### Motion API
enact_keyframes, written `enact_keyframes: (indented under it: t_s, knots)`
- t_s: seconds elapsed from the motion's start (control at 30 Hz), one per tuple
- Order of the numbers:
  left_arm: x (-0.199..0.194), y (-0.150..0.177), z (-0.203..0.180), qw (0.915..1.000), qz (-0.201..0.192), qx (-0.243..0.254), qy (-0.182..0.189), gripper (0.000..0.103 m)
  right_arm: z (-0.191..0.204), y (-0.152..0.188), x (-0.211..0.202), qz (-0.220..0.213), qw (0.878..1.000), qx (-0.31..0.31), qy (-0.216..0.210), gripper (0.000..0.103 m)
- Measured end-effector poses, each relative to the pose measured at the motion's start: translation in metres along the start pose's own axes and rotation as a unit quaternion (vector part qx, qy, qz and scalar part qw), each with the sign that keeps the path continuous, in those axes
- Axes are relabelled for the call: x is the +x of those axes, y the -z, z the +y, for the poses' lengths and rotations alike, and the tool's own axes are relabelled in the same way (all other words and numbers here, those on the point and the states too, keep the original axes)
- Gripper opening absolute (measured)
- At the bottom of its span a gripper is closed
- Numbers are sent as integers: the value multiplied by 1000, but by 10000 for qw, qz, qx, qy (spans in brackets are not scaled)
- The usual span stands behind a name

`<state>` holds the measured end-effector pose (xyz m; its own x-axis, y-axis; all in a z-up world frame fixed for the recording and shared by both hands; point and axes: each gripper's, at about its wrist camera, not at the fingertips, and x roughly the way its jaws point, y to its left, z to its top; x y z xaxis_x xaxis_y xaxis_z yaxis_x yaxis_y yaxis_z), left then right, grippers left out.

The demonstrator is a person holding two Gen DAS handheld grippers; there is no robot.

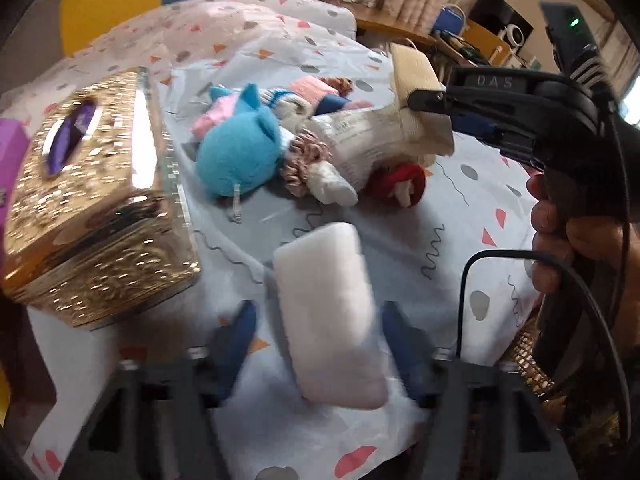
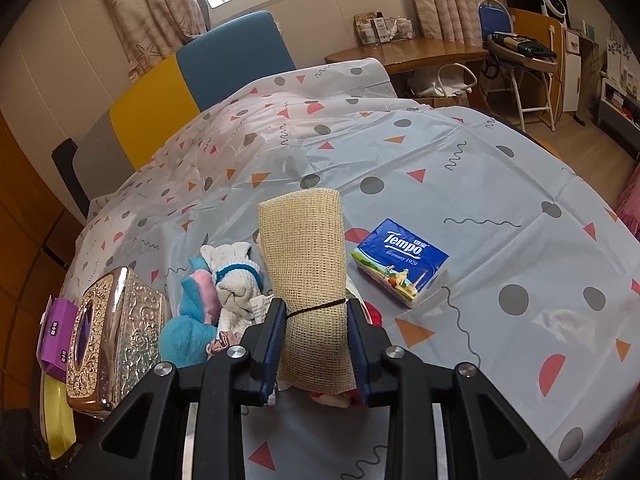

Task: Organize soft objects
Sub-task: 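Lift the white sponge with the left gripper while the right gripper grasps the beige mesh scrubber, then carry the white sponge into the gold tray and open the left gripper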

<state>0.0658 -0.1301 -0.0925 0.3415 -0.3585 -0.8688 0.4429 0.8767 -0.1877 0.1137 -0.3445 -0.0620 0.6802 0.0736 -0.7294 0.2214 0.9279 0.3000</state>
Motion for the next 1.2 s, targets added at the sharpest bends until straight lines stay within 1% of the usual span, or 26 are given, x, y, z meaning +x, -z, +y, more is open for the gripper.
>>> enact_keyframes:
  t_s: [0.03,0.07,0.17,0.27,0.3,0.33,0.37,0.4,0.43,0.47,0.57,0.63,0.73,0.8,0.9,0.97,1.03,1.1,1.13,1.2]
  knots:
    - [-1,2,2,10000,-39,8,-65,73,0,0,0,4,10000,3,-3,30]
    - [0,5,3,10000,1,17,-98,74,0,0,0,8,10000,10,-6,30]
    - [12,6,3,9996,252,-55,-60,74,0,-1,1,0,10000,24,-36,30]
    - [18,3,0,9992,352,-165,12,75,-2,-1,1,12,10000,61,-34,30]
    - [21,2,-3,9992,376,-138,-8,80,-2,-1,1,30,10000,69,-29,30]
    - [25,2,-6,9992,393,-76,-93,80,-2,-1,2,46,10000,71,-9,30]
    - [28,2,-9,9991,390,-64,-135,78,-2,-1,2,55,10000,68,-10,30]
    - [31,2,-9,9990,426,-57,-150,69,-2,-1,2,55,10000,60,-20,30]
    - [38,3,-12,9983,560,52,-151,58,-1,-1,2,49,10000,45,-22,30]
    - [41,5,-14,9982,555,151,-177,57,-1,-1,2,47,10000,35,-16,30]
    - [31,3,-18,9987,400,303,-120,55,-2,0,2,56,10000,52,2,30]
    - [13,-7,-20,9991,111,398,-103,55,-3,-1,1,19,10000,95,-11,30]
    - [-18,-34,-19,9984,-332,448,-28,56,-3,0,2,46,9999,96,-25,30]
    - [-35,-62,-12,9973,-616,388,-116,56,-1,0,2,55,10000,35,-37,30]
    - [-53,-98,13,9959,-876,30,-221,57,2,1,4,96,9999,-44,-29,30]
    - [-69,-119,37,9921,-1154,-217,-442,57,4,2,4,106,9999,-79,-31,30]
    - [-84,-136,70,9869,-1360,-519,-696,57,4,2,5,121,9999,-104,-39,30]
    - [-96,-143,106,9812,-1501,-852,-869,57,6,3,7,148,9998,-139,-40,30]
    - [-105,-144,128,9760,-1604,-1036,-1051,57,7,3,7,155,9997,-166,-39,30]
    - [-115,-137,163,9683,-1714,-1316,-1250,57,9,3,8,155,9996,-228,-53,30]
